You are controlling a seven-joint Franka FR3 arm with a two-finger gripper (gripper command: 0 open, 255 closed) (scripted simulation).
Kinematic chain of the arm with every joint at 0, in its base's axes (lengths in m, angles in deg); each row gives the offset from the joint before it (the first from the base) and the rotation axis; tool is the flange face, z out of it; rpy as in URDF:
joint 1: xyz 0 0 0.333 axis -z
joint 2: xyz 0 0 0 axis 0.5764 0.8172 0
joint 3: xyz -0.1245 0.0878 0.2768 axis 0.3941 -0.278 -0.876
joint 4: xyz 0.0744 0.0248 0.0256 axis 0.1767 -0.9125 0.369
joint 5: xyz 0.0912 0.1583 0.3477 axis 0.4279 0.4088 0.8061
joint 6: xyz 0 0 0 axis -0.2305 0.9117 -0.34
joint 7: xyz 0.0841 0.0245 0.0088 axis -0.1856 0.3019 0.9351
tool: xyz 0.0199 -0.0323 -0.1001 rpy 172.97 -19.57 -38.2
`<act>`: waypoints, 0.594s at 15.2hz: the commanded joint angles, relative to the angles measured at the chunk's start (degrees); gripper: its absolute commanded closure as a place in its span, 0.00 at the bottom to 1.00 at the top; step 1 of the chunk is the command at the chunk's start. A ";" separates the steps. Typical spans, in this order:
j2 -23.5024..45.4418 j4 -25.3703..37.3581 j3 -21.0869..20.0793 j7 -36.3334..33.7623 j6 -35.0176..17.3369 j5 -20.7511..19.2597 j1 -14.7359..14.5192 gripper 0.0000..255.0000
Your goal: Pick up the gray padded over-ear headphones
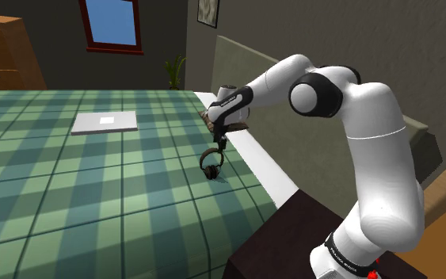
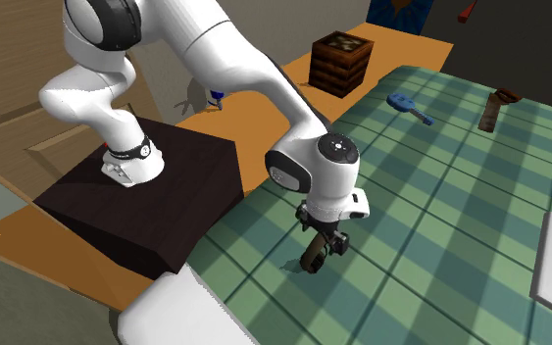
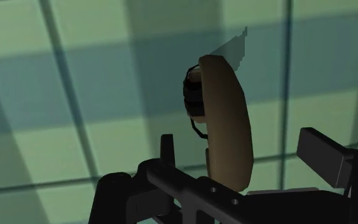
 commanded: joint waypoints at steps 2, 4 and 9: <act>1.49 0.12 -0.30 0.24 -1.37 0.33 0.22 0.00; 1.59 0.18 -0.31 0.21 -1.42 0.33 0.20 1.00; 1.78 0.42 -0.33 0.16 -1.36 0.34 0.19 1.00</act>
